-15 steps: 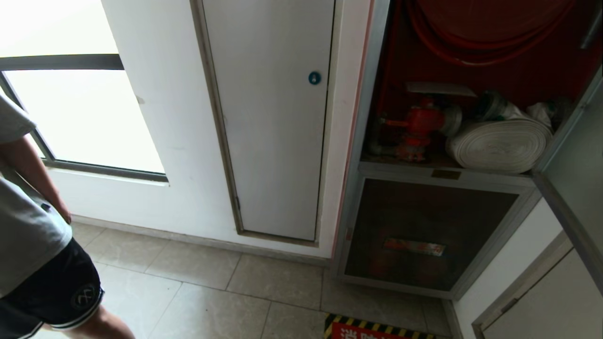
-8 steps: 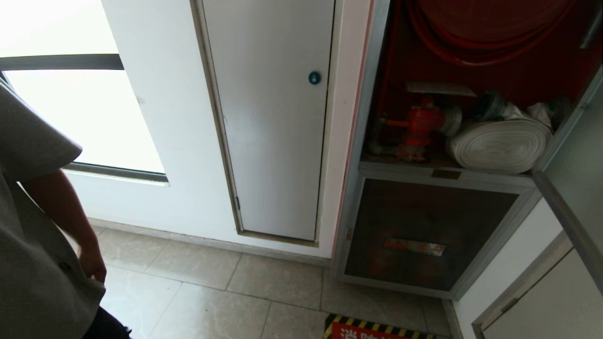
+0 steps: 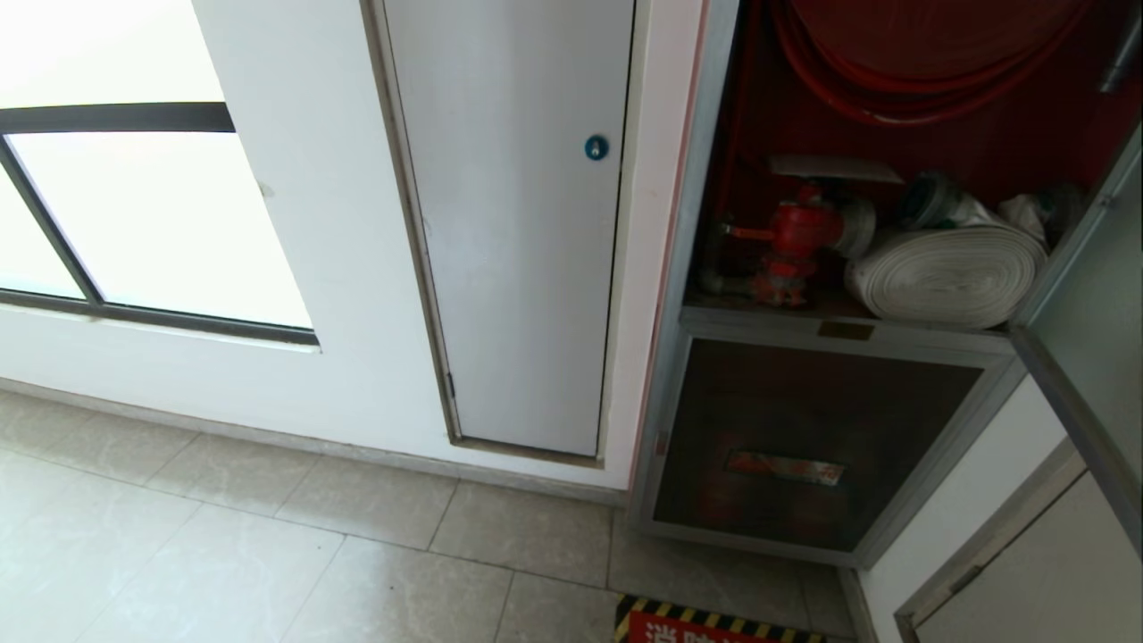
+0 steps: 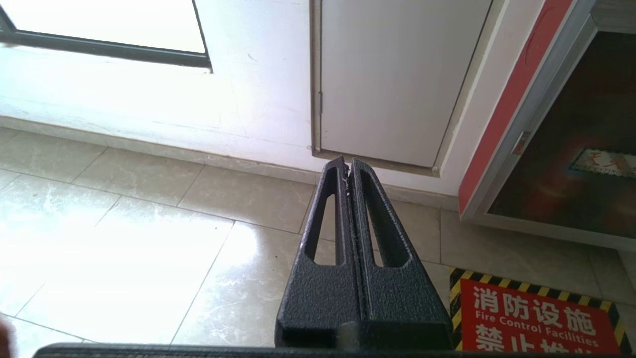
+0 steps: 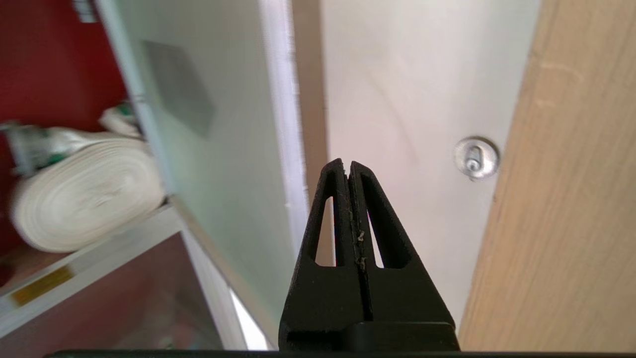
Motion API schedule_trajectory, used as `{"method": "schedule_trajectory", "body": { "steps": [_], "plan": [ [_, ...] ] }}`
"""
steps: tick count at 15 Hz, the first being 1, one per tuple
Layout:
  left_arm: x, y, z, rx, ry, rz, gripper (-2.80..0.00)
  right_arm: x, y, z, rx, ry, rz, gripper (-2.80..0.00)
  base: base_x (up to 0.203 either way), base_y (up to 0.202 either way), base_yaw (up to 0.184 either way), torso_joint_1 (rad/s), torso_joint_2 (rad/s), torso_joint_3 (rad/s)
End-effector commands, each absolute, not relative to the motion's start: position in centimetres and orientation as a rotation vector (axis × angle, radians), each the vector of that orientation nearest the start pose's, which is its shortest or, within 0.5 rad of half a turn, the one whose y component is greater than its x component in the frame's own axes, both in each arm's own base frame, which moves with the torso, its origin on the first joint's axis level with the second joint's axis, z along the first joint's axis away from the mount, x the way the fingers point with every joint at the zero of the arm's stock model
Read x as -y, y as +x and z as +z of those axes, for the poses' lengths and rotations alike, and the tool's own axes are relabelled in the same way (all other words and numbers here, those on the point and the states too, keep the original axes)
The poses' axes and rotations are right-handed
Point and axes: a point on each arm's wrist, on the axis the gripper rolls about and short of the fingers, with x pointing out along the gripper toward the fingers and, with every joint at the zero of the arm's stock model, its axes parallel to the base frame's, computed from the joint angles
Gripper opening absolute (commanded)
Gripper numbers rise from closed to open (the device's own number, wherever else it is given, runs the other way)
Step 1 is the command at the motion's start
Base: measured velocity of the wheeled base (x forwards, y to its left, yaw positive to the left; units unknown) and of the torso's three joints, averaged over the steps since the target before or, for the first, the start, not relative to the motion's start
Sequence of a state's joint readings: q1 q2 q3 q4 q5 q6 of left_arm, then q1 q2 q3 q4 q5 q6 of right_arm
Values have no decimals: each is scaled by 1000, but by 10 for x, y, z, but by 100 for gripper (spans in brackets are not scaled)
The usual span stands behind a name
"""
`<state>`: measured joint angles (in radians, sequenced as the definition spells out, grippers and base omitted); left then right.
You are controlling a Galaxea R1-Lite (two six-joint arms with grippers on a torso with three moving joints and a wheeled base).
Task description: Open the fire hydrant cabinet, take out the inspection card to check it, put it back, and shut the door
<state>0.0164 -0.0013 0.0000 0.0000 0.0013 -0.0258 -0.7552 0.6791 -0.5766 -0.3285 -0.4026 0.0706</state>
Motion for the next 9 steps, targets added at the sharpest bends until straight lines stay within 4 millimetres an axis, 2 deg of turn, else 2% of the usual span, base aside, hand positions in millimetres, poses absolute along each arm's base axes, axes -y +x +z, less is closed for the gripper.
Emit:
{"method": "schedule_trajectory", "body": {
  "steps": [1,9],
  "plan": [
    [0,-23,75,0,-26,18,-280,49,35,266,231,28,-1194,-280,0,0,0,0,0,0],
    [0,-23,75,0,-26,18,-280,79,54,271,245,19,-1270,-280,0,0,0,0,0,0]
  ]
}}
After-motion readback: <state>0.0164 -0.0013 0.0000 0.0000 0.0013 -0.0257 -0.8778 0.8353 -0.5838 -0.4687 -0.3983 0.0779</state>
